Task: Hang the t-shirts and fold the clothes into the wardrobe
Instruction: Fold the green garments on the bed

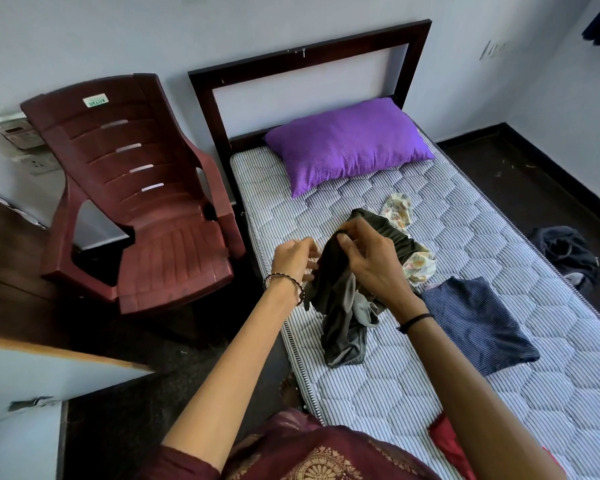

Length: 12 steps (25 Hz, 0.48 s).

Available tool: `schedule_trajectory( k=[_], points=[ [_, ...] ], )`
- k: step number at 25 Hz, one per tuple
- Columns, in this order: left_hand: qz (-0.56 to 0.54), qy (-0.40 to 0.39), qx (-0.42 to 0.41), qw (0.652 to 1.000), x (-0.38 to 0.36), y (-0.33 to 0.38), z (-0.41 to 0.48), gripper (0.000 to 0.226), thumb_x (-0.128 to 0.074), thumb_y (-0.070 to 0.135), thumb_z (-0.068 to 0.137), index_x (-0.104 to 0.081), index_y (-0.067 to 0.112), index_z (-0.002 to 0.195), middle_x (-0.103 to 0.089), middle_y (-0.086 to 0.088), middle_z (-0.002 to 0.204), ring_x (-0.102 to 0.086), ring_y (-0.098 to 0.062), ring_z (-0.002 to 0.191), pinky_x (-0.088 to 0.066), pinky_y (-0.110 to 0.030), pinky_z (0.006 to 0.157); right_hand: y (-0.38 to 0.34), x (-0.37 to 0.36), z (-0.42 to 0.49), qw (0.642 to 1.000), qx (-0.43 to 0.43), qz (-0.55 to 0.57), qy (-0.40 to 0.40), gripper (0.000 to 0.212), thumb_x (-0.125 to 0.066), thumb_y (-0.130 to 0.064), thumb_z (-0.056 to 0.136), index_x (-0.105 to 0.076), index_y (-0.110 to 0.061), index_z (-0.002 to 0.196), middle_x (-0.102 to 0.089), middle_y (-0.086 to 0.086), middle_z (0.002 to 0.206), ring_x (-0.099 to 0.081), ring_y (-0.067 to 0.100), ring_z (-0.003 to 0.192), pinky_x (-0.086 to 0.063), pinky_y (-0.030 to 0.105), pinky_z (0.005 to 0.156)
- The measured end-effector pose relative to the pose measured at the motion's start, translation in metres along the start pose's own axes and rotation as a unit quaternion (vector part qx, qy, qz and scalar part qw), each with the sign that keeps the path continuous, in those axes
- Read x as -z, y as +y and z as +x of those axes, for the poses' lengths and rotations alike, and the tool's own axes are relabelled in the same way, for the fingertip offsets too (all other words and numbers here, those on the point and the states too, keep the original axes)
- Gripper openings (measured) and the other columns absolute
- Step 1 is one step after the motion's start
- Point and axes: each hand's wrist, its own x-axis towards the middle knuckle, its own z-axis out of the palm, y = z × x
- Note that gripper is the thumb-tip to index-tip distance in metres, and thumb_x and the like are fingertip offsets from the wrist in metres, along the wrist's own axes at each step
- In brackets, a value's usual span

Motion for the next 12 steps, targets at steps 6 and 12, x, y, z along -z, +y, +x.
schedule_trajectory(
  k=[6,12],
  points=[
    [0.026,-0.234,-0.228,0.945,0.004,0.016,0.006,0.035,-0.06,-0.005,0.089,-0.06,0.002,0.123,-0.067,-0.002,0.11,-0.063,-0.006,0.102,-0.051,-0.019,0.083,-0.003,0.017,0.019,0.99,-0.051,0.12,-0.055,0.01,-0.058,-0.032,0.099,-0.059,-0.022,0.102,-0.077,0.003,0.091,-0.073,0.028,0.086,-0.058,0.052,0.083],
    [0.113,-0.272,-0.185,0.938,0.006,0.0,0.018,0.034,-0.086,0.023,0.074,-0.073,0.01,0.103,-0.072,-0.016,0.098,-0.066,-0.023,0.09,-0.051,-0.045,0.095,-0.003,0.031,0.027,0.989,-0.035,0.147,0.005,0.012,-0.06,-0.031,0.095,-0.061,-0.02,0.1,-0.068,-0.008,0.077,-0.061,0.007,0.075,-0.049,0.035,0.073]
  ],
)
